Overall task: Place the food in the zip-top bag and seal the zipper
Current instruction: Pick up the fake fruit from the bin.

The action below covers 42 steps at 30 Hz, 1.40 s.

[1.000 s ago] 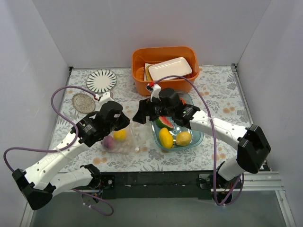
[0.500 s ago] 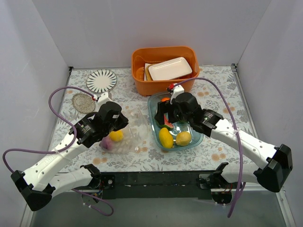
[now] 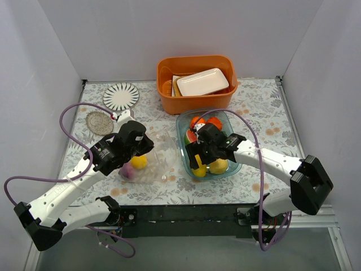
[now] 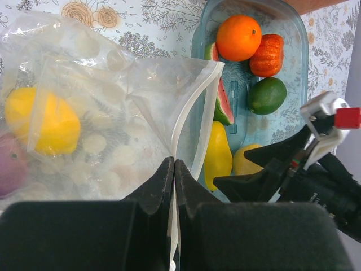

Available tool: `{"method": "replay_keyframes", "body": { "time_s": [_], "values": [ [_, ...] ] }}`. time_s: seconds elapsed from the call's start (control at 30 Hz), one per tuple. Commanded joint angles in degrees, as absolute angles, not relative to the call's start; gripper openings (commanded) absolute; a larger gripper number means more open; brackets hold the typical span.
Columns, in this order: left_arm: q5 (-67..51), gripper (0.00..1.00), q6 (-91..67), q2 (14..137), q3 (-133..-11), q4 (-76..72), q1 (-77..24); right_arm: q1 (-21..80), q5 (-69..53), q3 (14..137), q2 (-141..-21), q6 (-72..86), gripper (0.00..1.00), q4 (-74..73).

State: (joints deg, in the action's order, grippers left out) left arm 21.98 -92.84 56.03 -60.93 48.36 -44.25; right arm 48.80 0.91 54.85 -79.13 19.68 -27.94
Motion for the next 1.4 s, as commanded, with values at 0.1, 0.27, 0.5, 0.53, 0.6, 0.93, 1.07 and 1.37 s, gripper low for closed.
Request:
{"method": "replay_keyframes", "body": {
  "time_s": [0.1,0.27,0.5,0.53,0.6,0.93,1.07,1.37],
  "values": [
    [22.1,0.0,-93.1,55.6,-60.7,47.8,-44.3,48.6,-0.6,56.7,-84.7,19.5,0.95,-28.6],
    [22.6,0.0,-93.3,55.2,-60.6,47.6,-44.3,48.6,-0.3,56.5,-86.1,19.2,0.89,-29.3],
    [22.4,0.0,-93.3,55.5,-60.6,47.7,-44.2,48.6,1.5,55.8,-85.8,19.0,0.71,-28.9],
    [22.3,0.0,-93.3,55.5,-60.4,47.6,-44.2,48.6,1.4,55.8,-86.0,19.1,0.71,-28.9],
    [22.1,0.0,-93.3,55.5,-60.3,47.4,-44.2,48.6,1.1,55.9,-86.9,19.2,0.76,-28.7],
    [22.3,0.0,-93.4,55.0,-60.0,47.5,-44.3,48.6,0.4,55.7,-88.7,19.5,0.61,-26.6],
    [22.2,0.0,-93.4,55.0,-59.8,47.4,-44.3,48.6,0.4,55.9,-87.5,19.4,0.37,-27.0],
    [22.0,0.0,-93.4,55.3,-59.4,46.9,-44.3,48.6,0.4,57.2,-78.3,21.6,0.34,-27.2]
  ]
}}
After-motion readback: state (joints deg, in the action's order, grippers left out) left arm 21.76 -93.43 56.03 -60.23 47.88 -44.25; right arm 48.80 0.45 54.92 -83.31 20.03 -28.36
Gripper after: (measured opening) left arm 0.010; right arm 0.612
